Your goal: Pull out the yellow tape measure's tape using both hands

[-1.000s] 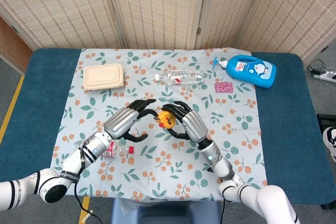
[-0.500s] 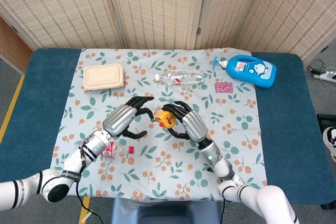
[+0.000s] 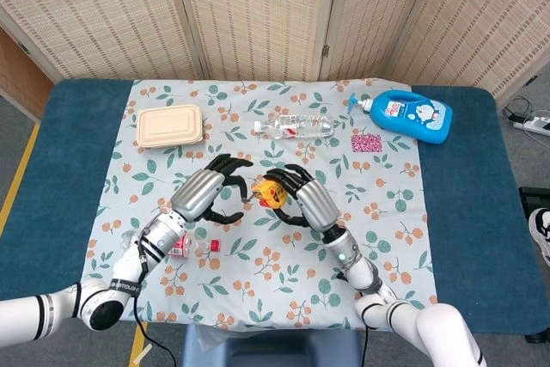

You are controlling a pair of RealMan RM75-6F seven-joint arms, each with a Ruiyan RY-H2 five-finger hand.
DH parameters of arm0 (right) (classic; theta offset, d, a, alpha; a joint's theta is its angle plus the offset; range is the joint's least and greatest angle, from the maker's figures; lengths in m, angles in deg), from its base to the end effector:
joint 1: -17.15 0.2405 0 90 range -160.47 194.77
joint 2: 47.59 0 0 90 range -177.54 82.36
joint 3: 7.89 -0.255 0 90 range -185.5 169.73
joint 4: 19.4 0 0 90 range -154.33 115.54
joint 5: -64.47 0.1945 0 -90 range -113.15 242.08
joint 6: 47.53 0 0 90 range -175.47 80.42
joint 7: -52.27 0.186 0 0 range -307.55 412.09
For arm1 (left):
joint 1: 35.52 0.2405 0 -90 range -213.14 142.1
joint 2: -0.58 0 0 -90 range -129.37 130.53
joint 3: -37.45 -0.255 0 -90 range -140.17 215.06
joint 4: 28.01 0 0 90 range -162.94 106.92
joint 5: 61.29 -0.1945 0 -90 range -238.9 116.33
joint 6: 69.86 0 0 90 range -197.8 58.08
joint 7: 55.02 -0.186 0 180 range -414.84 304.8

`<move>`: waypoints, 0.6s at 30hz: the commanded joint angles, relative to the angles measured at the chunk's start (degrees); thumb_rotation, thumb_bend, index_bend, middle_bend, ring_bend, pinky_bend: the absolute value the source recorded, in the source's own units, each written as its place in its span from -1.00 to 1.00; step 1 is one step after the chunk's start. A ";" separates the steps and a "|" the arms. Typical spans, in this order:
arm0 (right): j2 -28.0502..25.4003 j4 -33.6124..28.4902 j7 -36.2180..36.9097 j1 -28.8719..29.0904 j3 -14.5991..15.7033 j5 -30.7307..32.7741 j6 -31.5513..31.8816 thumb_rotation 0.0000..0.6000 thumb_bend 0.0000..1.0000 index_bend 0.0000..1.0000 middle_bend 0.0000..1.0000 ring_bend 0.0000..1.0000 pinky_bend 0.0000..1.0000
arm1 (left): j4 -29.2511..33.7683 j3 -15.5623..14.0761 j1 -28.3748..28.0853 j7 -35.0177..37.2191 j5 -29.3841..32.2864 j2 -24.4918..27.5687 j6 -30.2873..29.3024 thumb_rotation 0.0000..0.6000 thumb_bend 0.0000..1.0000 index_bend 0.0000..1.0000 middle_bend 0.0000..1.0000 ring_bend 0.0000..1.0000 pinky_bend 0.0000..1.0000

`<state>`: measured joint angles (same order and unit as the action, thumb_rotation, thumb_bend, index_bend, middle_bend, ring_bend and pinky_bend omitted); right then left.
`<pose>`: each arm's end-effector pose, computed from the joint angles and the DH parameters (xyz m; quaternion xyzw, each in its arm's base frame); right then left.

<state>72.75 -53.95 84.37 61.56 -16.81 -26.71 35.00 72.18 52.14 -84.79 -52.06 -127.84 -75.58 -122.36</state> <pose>-0.0907 -0.3714 -0.0619 0.6115 -0.3499 0.6561 0.2706 -0.0462 0.3761 0.0414 -0.7020 -0.4483 -0.4911 0.2552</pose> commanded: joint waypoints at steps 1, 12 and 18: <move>0.15 0.19 -0.08 0.09 -0.05 0.09 -0.08 1.00 -0.16 0.23 -0.16 -0.27 -0.66 | -0.64 0.21 0.05 -0.11 0.33 -0.84 -0.60 1.00 -0.38 0.19 -0.60 -0.70 -0.99; 1.22 2.23 -1.14 0.84 -0.40 0.35 0.02 1.00 -0.16 0.23 -0.14 -0.25 -0.68 | -1.49 0.91 -0.17 -0.23 2.56 -2.06 -0.24 1.00 -0.28 0.24 -0.57 -0.67 -0.99; 2.24 4.27 -1.90 1.34 -0.51 0.39 0.39 1.00 -0.16 0.23 -0.14 -0.25 -0.69 | -1.66 1.06 -0.33 0.29 3.16 -2.18 0.62 1.00 -0.23 0.24 -0.57 -0.67 -0.99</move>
<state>74.79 -49.95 82.58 62.78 -17.28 -26.34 35.26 70.55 53.20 -85.11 -51.76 -124.71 -77.73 -121.75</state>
